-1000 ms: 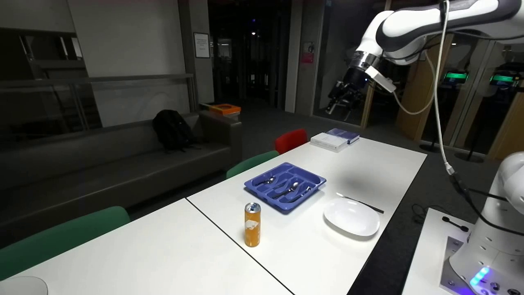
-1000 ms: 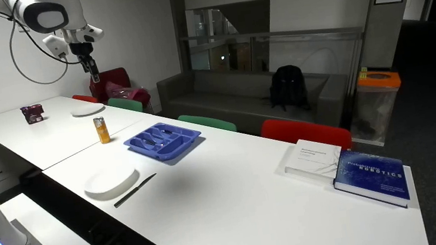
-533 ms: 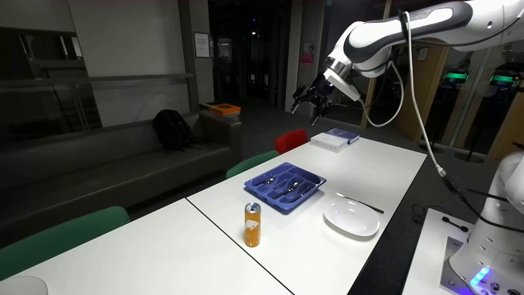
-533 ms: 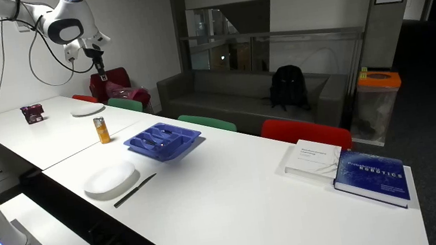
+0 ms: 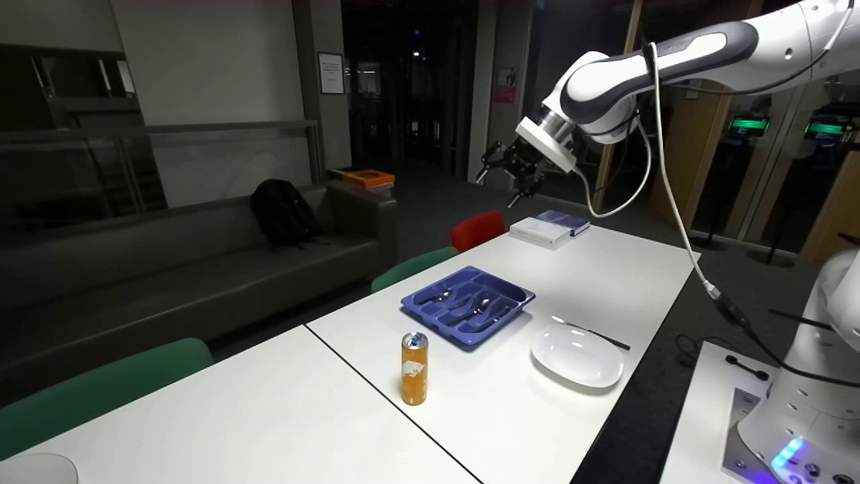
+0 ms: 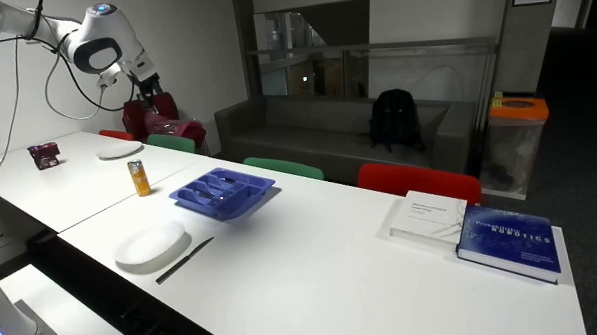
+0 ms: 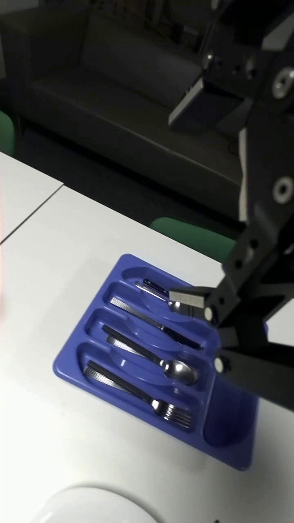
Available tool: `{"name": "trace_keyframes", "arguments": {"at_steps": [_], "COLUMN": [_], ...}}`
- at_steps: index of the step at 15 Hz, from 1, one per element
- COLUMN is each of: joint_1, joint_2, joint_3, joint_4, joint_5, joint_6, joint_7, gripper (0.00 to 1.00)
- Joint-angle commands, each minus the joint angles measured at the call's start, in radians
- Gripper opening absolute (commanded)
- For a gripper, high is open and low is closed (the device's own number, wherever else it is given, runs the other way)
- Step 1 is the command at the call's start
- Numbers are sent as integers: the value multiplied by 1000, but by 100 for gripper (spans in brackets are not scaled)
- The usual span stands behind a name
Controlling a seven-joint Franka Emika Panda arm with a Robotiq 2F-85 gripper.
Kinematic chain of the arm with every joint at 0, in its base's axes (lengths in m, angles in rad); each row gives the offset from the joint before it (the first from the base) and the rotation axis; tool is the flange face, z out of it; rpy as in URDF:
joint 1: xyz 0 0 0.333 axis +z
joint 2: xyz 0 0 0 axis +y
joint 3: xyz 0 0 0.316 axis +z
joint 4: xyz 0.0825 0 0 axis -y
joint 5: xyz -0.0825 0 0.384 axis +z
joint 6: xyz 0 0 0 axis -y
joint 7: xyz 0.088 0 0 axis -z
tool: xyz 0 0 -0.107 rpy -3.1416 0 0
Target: Take out the spoon and the fork, and set it around the plate
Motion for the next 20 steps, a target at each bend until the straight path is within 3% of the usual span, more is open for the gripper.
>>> {"name": "trace_keyframes", "arguments": {"at_steps": [1,4,7,14,20], "joint_1": [10,12,-5,10,13], "joint_2": [0,-2,52,381,575], "joint_3": [-6,-5,-4,-31,-54], "joint_4": [1,2,37,280,436], "joint_5": [49,81,38,-124,-117], "joint_6": [-2,-2,7,-80,-132], "joint_7": [-29,-46,80,320,382], "gripper": [100,100,100,100,100]}}
